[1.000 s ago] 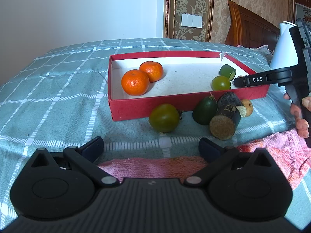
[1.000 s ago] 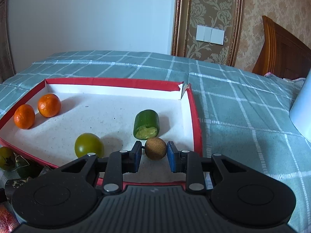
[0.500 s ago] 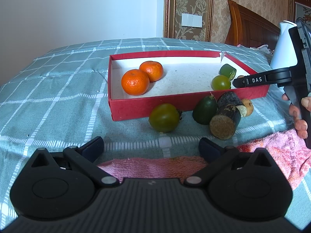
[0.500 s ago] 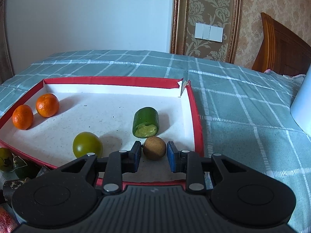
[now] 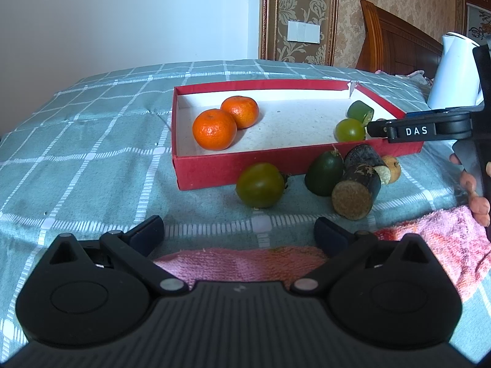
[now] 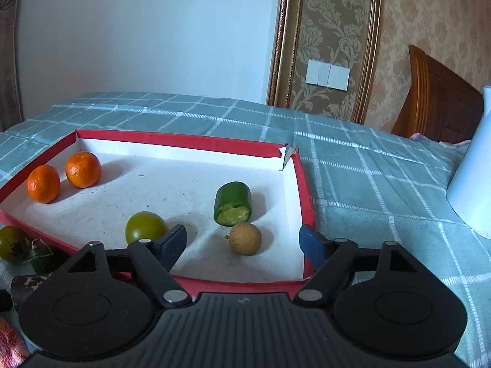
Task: Organize fruits
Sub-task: 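Carry the brown round fruit into the tray and open the right gripper, then grasp the dark green tomato in front of the tray with the left gripper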
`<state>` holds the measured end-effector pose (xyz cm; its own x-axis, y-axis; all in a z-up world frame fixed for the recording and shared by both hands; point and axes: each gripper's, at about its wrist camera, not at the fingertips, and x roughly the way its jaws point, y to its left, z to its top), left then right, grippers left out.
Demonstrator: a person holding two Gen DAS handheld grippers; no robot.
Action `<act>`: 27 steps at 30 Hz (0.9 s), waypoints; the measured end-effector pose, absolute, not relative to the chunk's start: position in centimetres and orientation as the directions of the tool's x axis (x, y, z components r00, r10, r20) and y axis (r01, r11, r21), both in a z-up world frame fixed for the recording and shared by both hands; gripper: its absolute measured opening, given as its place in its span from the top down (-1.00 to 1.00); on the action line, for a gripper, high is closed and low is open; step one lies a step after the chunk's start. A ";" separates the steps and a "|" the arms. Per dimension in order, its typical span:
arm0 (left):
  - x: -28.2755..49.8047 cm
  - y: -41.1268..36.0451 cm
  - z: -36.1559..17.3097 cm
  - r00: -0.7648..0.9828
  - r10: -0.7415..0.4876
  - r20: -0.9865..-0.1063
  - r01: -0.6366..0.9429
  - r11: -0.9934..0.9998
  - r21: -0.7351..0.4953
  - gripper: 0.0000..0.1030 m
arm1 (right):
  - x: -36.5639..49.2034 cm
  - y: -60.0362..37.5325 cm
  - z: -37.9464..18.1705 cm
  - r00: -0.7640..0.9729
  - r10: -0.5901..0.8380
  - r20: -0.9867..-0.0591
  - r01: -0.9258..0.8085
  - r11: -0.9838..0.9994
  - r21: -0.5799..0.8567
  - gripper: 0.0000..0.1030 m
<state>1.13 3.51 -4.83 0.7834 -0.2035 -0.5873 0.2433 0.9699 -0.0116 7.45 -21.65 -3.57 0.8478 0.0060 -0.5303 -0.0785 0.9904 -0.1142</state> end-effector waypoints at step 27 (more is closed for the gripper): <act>1.0 3.8 -4.7 0.800 -0.157 -0.579 0.182 0.983 -0.016 -1.00 | 2.8 -24.5 -3.3 0.873 0.009 -0.488 0.000 1.000 0.017 -0.79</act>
